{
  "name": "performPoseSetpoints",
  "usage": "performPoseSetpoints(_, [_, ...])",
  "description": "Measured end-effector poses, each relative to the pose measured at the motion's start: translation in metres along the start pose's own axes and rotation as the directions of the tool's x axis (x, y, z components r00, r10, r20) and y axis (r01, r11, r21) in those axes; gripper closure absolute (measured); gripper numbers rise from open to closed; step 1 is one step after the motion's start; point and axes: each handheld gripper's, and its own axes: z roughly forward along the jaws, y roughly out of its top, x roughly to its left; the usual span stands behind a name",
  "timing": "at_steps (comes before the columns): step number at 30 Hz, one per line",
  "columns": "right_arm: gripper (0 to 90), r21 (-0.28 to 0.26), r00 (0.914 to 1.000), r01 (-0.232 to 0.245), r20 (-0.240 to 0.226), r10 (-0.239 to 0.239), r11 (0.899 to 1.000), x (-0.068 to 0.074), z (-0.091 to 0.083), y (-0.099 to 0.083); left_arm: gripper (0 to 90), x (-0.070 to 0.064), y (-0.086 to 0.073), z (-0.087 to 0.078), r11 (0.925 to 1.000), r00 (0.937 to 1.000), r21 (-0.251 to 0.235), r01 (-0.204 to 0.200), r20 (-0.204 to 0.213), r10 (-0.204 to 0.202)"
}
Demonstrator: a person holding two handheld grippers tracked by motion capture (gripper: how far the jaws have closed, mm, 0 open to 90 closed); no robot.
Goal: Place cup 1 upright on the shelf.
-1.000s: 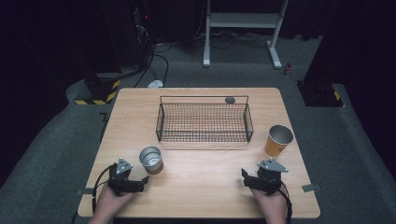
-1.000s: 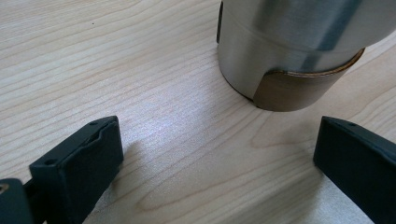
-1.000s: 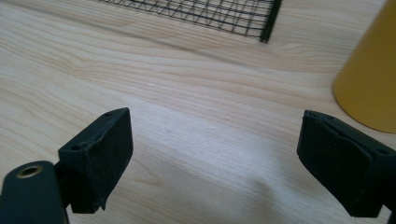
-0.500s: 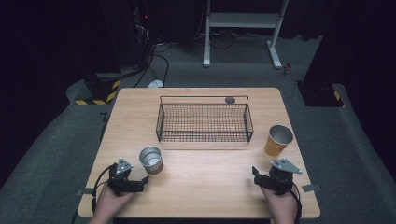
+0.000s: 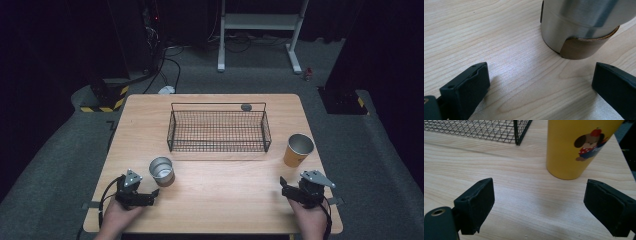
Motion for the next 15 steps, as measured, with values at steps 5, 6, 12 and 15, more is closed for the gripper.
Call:
performPoseSetpoints(5, [9.9, -0.010, 1.0000, 0.000, 0.007, 0.001, 1.000, -0.004, -0.002, 0.000, 1.7, 0.000, 0.000, 0.000, 1.0000, 1.0000, 0.000, 0.000, 0.000, 0.000])
performPoseSetpoints(6, [9.9, -0.010, 1.0000, 0.000, 0.007, 0.001, 1.000, -0.004, -0.002, 0.000, 1.7, 0.000, 0.000, 0.000, 1.0000, 1.0000, 0.000, 0.000, 0.000, 0.000])
performPoseSetpoints(12, [9.9, -0.033, 0.9998, 0.004, 0.020, -0.003, 0.999, -0.008, -0.003, 0.001, 1.7, 0.000, 0.000, 0.000, 1.0000, 1.0000, 0.000, 0.003, -0.003, -0.003])
performPoseSetpoints(15, [9.9, -0.040, 0.9995, 0.005, 0.030, -0.003, 0.999, -0.013, -0.003, 0.002, 1.6, 0.000, 0.000, 0.000, 1.0000, 1.0000, 0.004, -0.001, -0.002, 0.001])
